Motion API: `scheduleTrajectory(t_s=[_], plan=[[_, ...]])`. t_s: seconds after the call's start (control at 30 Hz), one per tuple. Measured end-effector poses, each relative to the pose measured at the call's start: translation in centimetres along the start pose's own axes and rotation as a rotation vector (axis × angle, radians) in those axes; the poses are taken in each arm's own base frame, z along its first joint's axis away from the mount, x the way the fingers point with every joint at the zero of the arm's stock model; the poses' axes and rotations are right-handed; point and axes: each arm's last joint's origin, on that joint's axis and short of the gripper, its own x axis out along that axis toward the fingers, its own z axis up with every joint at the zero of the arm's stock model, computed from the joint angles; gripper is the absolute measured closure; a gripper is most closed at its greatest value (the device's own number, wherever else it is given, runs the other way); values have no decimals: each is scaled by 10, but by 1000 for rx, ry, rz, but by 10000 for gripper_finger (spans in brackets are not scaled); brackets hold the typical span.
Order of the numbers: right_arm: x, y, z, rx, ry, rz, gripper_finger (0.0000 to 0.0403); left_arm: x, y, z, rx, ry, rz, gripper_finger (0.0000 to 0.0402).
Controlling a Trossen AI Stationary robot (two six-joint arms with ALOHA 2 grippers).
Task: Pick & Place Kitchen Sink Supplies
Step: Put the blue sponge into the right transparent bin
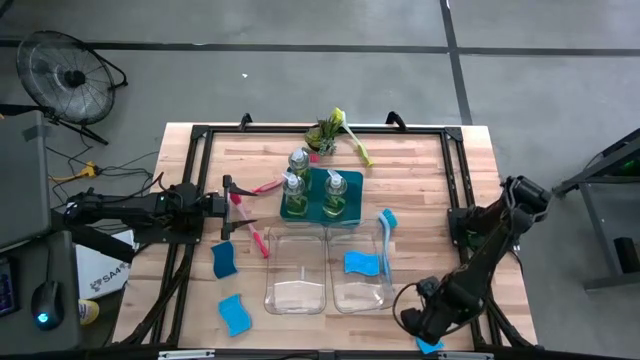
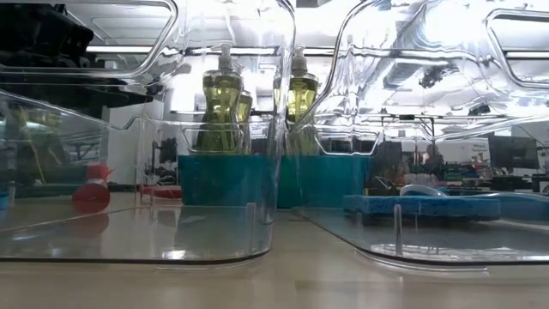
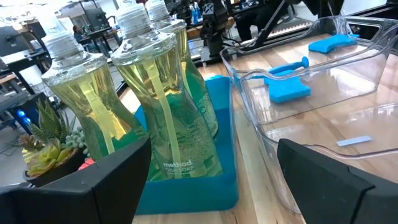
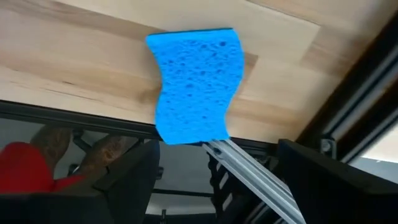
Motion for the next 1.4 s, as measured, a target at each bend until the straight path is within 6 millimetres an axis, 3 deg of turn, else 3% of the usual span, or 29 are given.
scheduleTrajectory(t_s=[0.4, 0.7, 1.4], plan=[[30, 9, -9, -65, -57, 54, 79, 0, 0, 0, 0, 0, 0, 57], [49, 7, -16, -71, -58, 8, 8, 0, 0, 0, 0, 0, 0, 57], [87, 26, -4, -2, -78, -24, 4, 0, 0, 0, 0, 0, 0, 57]])
